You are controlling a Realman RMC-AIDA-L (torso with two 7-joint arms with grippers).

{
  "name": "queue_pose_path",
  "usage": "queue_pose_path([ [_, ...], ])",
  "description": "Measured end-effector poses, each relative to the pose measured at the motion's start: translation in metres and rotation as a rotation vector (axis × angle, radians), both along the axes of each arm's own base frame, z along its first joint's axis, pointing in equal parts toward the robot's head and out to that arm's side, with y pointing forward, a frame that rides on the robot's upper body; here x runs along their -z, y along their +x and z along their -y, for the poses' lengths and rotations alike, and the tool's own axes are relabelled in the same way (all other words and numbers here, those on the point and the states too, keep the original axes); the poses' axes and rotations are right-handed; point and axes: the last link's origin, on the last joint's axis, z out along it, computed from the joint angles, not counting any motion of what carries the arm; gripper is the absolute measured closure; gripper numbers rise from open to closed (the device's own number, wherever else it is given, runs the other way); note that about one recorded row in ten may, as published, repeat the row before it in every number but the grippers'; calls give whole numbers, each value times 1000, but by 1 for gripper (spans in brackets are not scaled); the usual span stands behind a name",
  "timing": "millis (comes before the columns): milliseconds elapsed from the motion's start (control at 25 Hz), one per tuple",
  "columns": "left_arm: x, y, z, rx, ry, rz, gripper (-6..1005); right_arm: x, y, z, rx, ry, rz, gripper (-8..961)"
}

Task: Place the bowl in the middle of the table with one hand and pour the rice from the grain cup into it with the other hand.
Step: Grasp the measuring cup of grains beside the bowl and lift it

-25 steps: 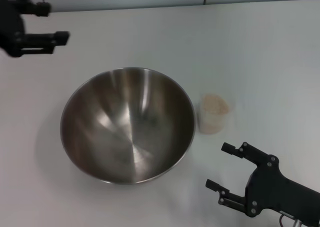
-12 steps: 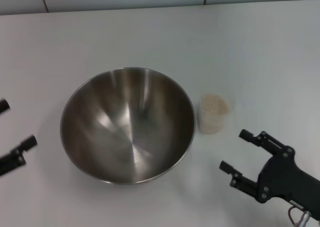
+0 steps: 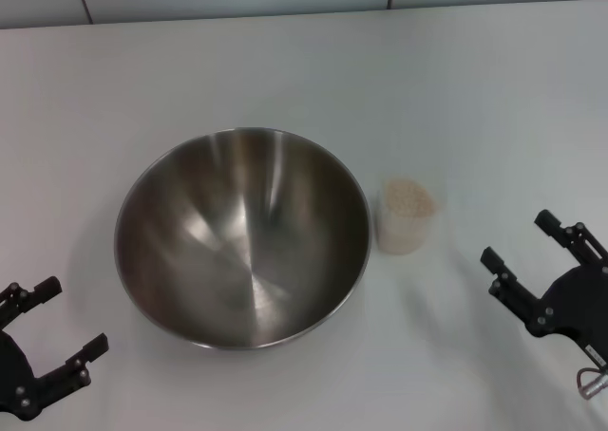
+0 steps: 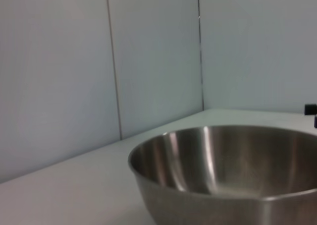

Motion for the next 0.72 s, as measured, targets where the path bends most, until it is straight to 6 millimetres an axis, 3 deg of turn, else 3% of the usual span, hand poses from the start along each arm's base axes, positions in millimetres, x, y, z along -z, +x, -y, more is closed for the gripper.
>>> queue_pose_path([
  [280,8,-4,-1,-22,12,-34,172,3,5,-15,105,65,11,201],
  [720,11,-4,-3,-29,8,-29,172,17,-5,-37,99,42,67,201],
])
